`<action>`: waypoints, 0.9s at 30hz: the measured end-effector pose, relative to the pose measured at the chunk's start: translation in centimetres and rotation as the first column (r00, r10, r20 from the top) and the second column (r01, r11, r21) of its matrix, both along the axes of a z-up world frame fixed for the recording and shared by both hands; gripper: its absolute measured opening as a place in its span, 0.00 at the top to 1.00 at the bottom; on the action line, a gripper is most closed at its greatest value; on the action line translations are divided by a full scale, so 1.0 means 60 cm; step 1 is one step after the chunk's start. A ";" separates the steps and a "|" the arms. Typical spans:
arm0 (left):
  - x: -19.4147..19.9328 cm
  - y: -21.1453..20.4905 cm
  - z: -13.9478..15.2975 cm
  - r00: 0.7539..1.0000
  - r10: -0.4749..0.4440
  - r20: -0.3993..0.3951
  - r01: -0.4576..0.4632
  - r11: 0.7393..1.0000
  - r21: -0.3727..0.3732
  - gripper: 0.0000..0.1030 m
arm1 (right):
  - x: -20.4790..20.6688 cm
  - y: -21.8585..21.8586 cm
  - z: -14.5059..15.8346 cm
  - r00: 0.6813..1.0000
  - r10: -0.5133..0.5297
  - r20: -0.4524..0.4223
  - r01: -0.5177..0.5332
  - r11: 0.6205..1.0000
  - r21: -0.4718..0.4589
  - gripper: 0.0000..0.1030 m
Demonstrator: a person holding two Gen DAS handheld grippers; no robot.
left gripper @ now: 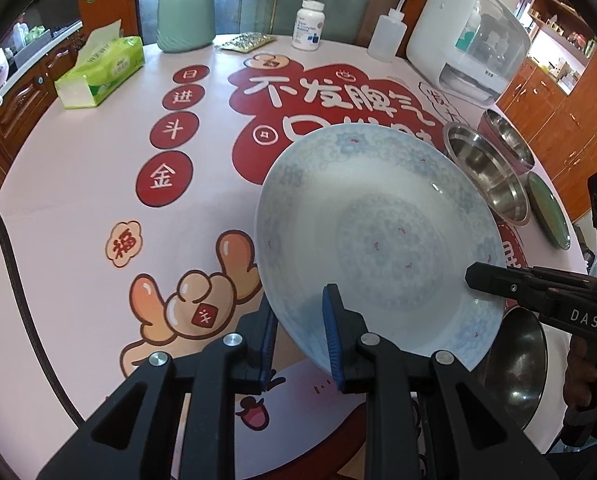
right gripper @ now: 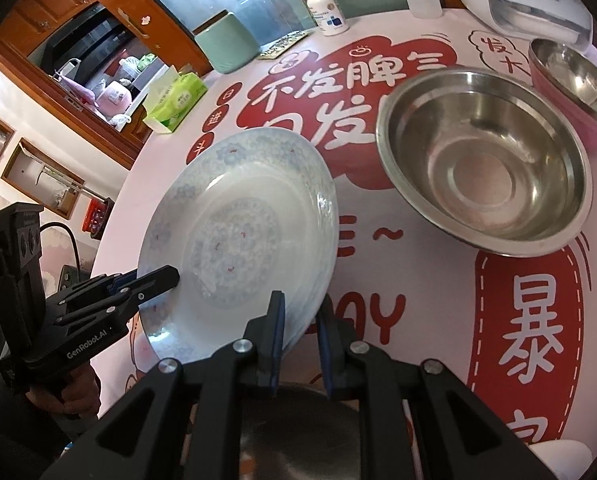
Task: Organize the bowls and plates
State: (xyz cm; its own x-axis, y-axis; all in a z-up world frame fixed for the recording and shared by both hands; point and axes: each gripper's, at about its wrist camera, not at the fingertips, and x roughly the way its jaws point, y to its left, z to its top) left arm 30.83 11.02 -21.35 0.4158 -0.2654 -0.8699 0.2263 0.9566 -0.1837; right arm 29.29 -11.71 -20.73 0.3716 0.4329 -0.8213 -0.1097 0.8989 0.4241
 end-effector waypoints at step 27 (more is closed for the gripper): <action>-0.082 0.015 0.116 0.987 -0.035 0.157 0.041 0.999 -0.033 0.80 | -0.096 0.003 0.116 0.985 -0.073 0.156 0.072 0.997 0.010 0.85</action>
